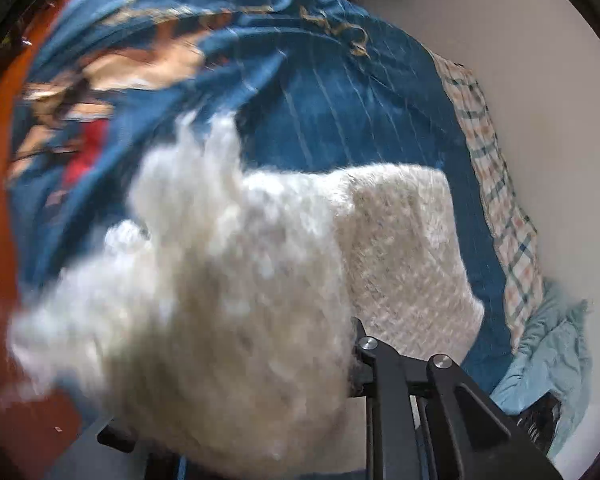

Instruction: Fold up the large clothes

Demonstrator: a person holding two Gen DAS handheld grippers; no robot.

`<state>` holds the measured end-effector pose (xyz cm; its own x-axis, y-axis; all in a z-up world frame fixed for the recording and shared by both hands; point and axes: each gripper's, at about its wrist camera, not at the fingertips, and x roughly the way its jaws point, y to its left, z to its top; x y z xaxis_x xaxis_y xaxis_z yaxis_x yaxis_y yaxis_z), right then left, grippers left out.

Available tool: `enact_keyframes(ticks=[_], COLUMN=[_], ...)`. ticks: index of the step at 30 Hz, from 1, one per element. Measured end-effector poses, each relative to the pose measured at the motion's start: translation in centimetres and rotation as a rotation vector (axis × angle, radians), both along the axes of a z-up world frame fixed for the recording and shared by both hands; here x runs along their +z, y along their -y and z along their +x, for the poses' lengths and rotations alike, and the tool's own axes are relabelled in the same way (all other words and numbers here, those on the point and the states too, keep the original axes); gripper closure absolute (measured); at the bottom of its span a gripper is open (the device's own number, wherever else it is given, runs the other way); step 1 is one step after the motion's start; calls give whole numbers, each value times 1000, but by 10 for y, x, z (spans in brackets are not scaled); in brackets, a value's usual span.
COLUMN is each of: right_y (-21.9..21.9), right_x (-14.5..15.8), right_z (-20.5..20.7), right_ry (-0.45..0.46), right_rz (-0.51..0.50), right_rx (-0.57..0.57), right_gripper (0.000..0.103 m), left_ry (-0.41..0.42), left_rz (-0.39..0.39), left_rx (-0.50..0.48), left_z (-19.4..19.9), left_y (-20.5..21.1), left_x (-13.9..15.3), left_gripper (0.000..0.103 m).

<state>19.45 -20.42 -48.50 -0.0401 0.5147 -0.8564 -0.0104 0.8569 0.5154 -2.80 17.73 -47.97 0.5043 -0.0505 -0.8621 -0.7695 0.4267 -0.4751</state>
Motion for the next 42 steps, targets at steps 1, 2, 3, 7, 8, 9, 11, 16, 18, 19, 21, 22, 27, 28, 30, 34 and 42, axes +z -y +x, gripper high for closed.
enact_keyframes(ticks=[1,2,3,7,8,9,11,16,18,19,21,22,27,28,30,34,42], right_y=[-4,-9,-13,-50,-70,-82,-109,-132,-128,-123,-100,-87,-26,-17,-6,-17,-74], right_x=[2,4,8,23,22,18,-4,-45,-33,-28,-15,-9,-17,-29,-64,-122,-128], right_z=[1,2,3,10,15,18,28,53,59,59,57,55,40,38,35,33,30], right_ry=[7,17,24,78,94,91,83,34,-15,-28,-63,-63,-71,-98,-176,-294,-233], right_rz=[-8,1,17,92,102,102,41,-41,-19,11,87,109,148,178,303,475,587], right_rx=[20,37,51,165,221,259,295,296,300,296,265,249,197,182,160,162,214], right_gripper=[17,17,18,40,47,57,71,90,90,85,77,58,23,23,23,23,31], left_ry=[-18,-41,-62,-58,-57,-58,-54,-32,-85,-112,-123,-135,-91,-75,-32,-42,-64], left_rz=[-1,-15,-41,-77,-79,-67,-47,-94,-55,-24,0,0,-76,-88,-99,-55,-23], left_rx=[4,11,29,37,30,13,-18,-33,-31,-35,-33,-33,10,39,94,151,100], left_z=[-2,-7,-14,-22,-17,-12,-8,-18,-27,-36,-51,-59,-57,-53,-41,-22,-11], left_y=[0,0,-3,-14,-17,-19,-21,-29,-30,-29,-26,-23,-6,-5,-4,-14,-34], left_x=[-6,-17,-31,-52,-54,-54,-55,-48,-34,-24,-14,-12,-30,-33,-43,-55,-58], left_gripper=[87,87,87,84,81,80,78,58,42,37,37,37,37,37,37,44,72])
